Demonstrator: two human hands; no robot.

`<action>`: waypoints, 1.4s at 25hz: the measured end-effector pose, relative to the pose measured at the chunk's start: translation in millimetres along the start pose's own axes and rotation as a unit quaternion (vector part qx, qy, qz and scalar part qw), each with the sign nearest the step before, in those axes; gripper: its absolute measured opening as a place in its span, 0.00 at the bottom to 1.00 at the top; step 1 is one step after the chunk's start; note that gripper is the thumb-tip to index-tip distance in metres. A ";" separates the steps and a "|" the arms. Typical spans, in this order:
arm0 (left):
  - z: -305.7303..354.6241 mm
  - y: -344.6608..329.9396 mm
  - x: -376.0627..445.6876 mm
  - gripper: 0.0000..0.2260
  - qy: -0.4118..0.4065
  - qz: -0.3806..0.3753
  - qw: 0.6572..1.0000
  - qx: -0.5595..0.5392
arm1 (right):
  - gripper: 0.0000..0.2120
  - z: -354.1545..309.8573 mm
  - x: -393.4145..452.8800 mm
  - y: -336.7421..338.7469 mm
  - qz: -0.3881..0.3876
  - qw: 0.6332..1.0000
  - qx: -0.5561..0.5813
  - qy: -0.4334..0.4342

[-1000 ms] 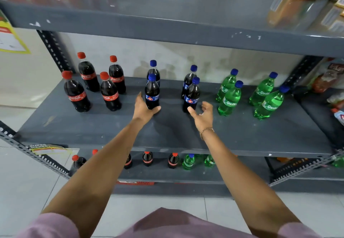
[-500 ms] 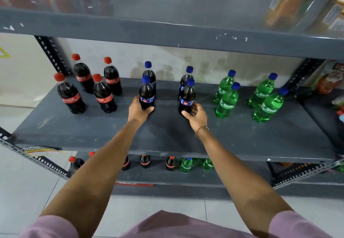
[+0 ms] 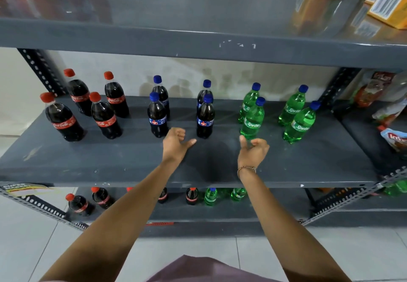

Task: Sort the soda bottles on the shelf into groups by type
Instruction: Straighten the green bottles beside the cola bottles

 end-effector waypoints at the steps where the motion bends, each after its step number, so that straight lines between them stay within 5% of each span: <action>1: 8.4 -9.8 1.6 0.27 -0.011 -0.020 1.000 -0.005 | 0.15 1.4 8.7 7.3 0.011 1.000 0.001 0.007; 4: 26.5 -34.7 11.0 0.44 -0.016 -0.080 0.996 0.020 | 0.25 9.1 37.2 6.0 -0.100 0.995 0.005 -0.003; 6: 30.2 -43.7 17.9 0.45 -0.009 -0.096 0.995 0.040 | 0.36 14.7 51.9 -2.6 -0.198 0.980 -0.008 -0.025; 8: 32.0 -48.5 21.6 0.40 -0.005 -0.092 0.995 0.036 | 0.37 16.0 61.5 -7.5 -0.248 0.968 -0.011 -0.026; 13: 34.4 -53.2 18.2 0.28 -0.012 -0.077 0.996 0.047 | 0.28 18.8 65.8 -10.5 -0.265 0.964 -0.009 -0.023; 24: 29.1 -50.3 10.1 0.31 0.008 -0.052 0.998 0.026 | 0.29 9.2 58.2 -6.4 -0.274 0.961 0.022 -0.021; 27: 19.5 -45.2 -6.7 0.21 0.024 0.035 0.999 -0.005 | 0.24 13.0 58.3 9.0 -0.222 0.975 0.011 -0.012; 30: 25.5 -66.7 -25.8 0.11 -0.054 -0.003 0.998 0.036 | 0.11 20.8 60.5 49.3 -0.035 0.999 0.003 0.008; 33: 49.1 -107.6 -30.8 0.13 -0.095 -0.086 0.991 0.032 | 0.18 29.8 76.8 84.8 0.084 0.995 -0.050 -0.012; 35: 69.5 -131.4 -27.9 0.25 -0.091 -0.127 0.988 0.002 | 0.29 32.1 95.7 86.7 0.023 0.998 -0.044 -0.026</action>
Point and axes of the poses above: each hand's wrist, its own x-axis towards the middle knuckle, its own y-axis out of the back of the hand, z = x × y, the point moved 6 cm from there along x, towards the middle knuckle, and after that the axes turned 2 degrees about y, right-handed, at the moved point
